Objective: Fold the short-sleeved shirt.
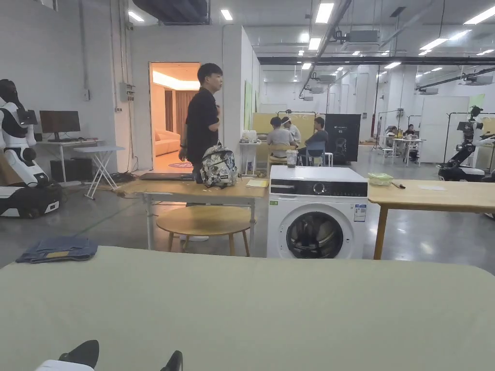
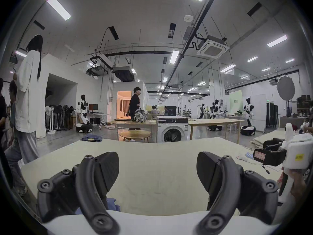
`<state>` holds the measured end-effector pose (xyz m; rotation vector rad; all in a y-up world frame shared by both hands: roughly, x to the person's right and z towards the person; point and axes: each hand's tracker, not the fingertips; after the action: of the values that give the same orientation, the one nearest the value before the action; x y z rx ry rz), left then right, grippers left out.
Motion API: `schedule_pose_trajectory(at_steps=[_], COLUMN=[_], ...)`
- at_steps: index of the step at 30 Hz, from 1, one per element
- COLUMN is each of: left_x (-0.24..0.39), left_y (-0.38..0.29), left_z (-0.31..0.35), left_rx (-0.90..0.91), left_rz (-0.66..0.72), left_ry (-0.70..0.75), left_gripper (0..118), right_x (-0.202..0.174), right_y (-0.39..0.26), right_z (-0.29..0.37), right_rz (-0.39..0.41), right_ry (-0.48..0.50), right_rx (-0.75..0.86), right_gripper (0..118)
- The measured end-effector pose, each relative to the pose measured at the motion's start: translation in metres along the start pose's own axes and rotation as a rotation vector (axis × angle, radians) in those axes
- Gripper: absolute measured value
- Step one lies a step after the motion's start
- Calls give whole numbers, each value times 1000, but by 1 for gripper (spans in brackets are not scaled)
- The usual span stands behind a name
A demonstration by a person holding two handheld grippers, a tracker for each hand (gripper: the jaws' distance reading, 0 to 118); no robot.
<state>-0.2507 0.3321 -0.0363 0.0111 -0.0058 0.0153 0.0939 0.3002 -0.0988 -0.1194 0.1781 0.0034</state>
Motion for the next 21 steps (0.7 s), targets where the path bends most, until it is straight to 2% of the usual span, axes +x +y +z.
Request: schedule_pose_trajectory(at_steps=[2,5,9,11,13,15,21], left_x=[0,0,4,5,6,6,9], left_y=[0,-3,-5,-4,-4,-3,-3], left_z=[-1,-2,-6,-7,-8,-8,-10], left_rx=[-2,-22,-45,-49,-50,-51,-50], left_rz=[26,53,45,50,56,57,59], left_ry=[-6,-23,-23,-32,-44,-54,-57], left_gripper=[95,95,95,95,95,95,95], right_x=[-1,3,2,5,8,14,14], right_y=[0,3,16,22,23,8,10], right_z=[-3,-7,-20,-28,-35,-39,-34], right_rz=[-37,-134,-282,-292,-239,-277,-287], right_ry=[-65,-65,-259,-273,-250,-251,-196], right_rx=[-26,-72,-230,-364,-486,-403,-360], right_gripper=[100,100,100,100,100,100,100])
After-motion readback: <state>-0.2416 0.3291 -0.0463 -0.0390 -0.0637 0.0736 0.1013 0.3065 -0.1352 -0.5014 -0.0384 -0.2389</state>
